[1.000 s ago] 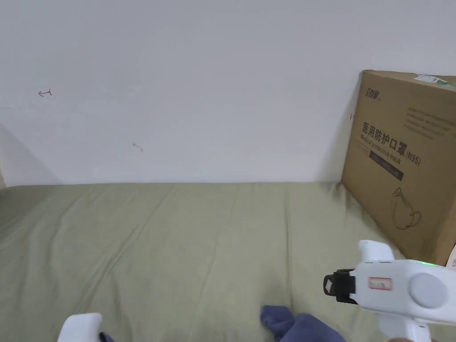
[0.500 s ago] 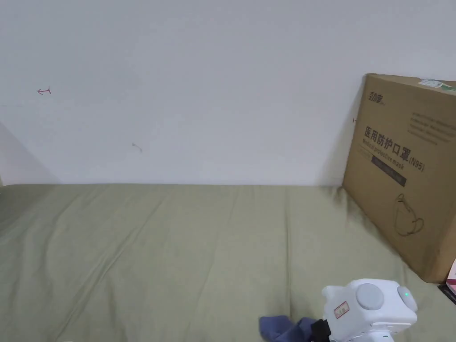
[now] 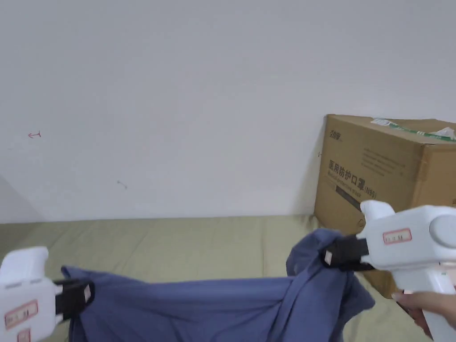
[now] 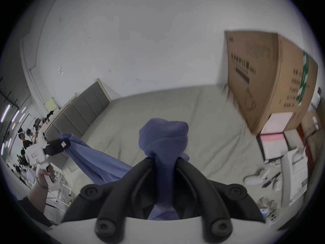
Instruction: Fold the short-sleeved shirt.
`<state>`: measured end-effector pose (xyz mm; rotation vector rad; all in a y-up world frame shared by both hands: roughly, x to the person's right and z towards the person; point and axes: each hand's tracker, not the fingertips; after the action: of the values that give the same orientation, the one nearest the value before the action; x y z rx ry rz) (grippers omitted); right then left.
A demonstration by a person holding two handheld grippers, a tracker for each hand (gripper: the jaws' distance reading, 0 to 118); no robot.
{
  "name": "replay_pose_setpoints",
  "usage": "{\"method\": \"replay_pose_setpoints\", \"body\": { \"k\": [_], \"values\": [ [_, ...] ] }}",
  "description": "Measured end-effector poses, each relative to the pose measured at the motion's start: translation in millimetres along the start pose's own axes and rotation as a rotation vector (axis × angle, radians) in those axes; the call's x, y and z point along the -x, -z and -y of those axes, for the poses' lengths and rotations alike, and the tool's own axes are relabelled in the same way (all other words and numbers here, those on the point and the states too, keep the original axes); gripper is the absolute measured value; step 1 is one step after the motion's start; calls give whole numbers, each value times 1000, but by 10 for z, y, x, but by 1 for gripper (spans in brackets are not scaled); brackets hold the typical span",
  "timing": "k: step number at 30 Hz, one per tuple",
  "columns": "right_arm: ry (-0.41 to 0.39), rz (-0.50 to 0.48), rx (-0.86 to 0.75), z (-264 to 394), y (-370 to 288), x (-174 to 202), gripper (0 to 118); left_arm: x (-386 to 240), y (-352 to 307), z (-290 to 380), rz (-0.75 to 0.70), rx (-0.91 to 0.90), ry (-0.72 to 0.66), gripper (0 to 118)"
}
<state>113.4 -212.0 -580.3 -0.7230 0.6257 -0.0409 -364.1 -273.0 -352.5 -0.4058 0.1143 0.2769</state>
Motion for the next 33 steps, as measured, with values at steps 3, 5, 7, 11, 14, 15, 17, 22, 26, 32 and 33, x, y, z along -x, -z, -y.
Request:
{"method": "replay_pose_setpoints", "body": {
  "k": [3,5,7,11,14,15,17,22,26,32,33],
  "values": [
    [-78,-19,-81,-381,-142,187,10,-181,-120,-480,0,-64,47,2],
    [-97,10,-111,-656,-194,246,10,-251,-158,-780,-18,-103,80,2],
    [-105,38,-141,-822,-368,387,10,-314,-174,-1031,-42,-137,106,2],
    [-164,73,-235,-1262,-445,580,10,-371,-124,-1454,-60,-176,120,2],
    [-176,93,-270,-1590,-381,714,10,-405,-55,-1725,-109,-226,156,2],
    [-172,95,-279,-1689,-359,730,10,-402,-26,-1804,-115,-240,155,2],
    [-176,115,-302,-1894,-278,792,10,-387,38,-1966,-135,-270,141,2],
    [-225,148,-387,-2281,-46,945,10,-333,218,-2286,-200,-365,106,2],
    [-282,178,-410,-2358,225,1031,10,-291,340,-2345,-241,-404,113,2],
    [-245,202,-357,-1649,945,903,10,-101,699,-1661,-260,-314,87,2],
    [-221,190,-313,-1423,1095,851,10,-59,786,-1443,-270,-262,75,2]
  ]
}}
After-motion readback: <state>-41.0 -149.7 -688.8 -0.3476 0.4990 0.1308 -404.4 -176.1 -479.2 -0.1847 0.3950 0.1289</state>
